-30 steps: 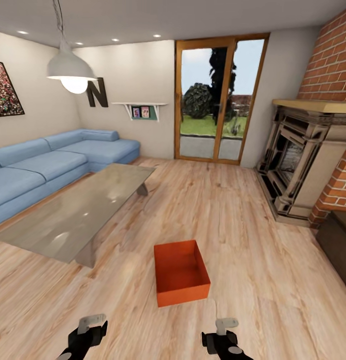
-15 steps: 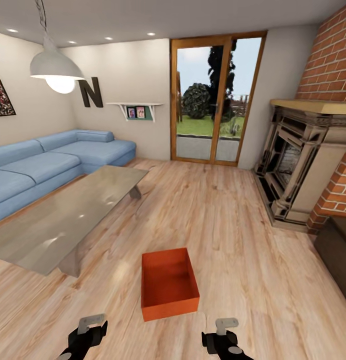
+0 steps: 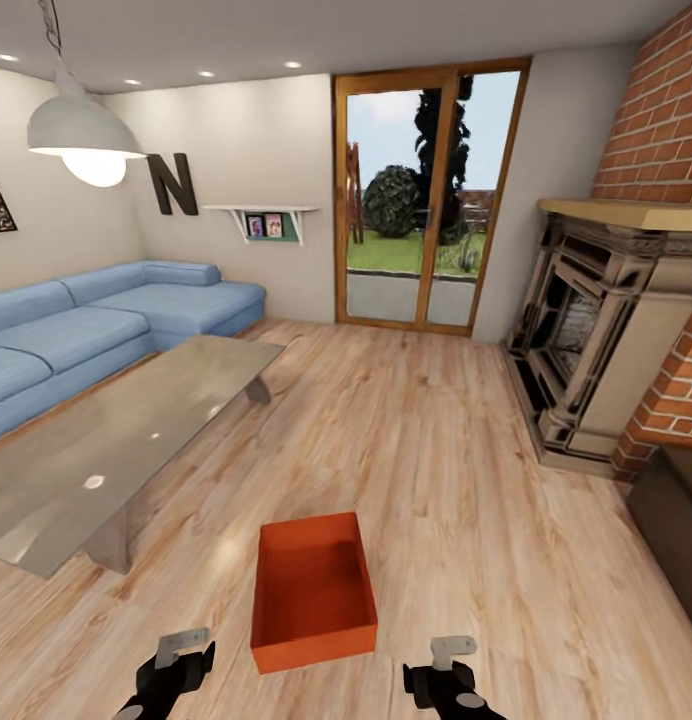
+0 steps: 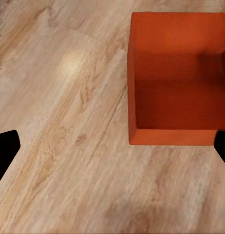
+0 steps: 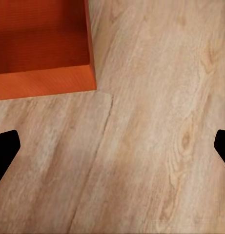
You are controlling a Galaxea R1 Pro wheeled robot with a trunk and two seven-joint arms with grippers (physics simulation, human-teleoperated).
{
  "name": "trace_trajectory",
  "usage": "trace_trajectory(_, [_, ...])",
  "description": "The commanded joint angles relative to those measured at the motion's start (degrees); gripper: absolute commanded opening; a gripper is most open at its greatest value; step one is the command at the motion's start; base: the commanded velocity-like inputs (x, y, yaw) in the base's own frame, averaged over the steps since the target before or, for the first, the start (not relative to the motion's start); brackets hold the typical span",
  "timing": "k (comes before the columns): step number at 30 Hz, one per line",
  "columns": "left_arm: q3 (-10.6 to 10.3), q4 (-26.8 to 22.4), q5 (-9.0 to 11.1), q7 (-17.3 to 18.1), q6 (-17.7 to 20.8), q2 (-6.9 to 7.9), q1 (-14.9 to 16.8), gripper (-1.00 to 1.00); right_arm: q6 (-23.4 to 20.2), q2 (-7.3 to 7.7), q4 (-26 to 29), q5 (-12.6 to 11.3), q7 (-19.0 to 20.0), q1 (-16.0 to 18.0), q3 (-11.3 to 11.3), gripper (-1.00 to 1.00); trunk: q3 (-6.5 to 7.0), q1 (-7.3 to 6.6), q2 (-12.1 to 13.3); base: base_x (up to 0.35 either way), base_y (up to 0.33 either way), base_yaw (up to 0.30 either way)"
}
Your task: Move the two storage containers from the living room to the garage. In the garage, place one container on the floor and stack the other container on top of it (either order is fine).
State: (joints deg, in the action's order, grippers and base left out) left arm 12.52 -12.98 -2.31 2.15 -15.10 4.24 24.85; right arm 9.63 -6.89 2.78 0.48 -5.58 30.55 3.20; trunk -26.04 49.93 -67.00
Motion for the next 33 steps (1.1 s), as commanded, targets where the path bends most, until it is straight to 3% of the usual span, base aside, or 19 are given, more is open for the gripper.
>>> trace_trajectory(1, [0.4, 0.1, -0.2, 0.2, -0.2, -0.02, 0.1, 1.0, 0.1, -0.01, -0.1, 0.0, -0.3, 0.0, 0.3, 1.0, -0.06, 0.02, 0.0, 0.091, -0.078, 0.115])
trace_trajectory(18, [0.4, 0.1, -0.2, 0.2, -0.2, -0.02, 0.0, 1.0, 0.1, -0.02, -0.1, 0.0, -0.3, 0.0, 0.3, 1.0, -0.06, 0.02, 0.0, 0.015, -0.013, 0.26])
trace_trajectory(33, [0.4, 0.2, -0.3, 0.2, -2.8, -0.02, 0.1, 1.0, 0.1, -0.04, -0.1, 0.0, -0.3, 0.0, 0.3, 1.0, -0.06, 0.02, 0.0, 0.0, 0.0, 0.289])
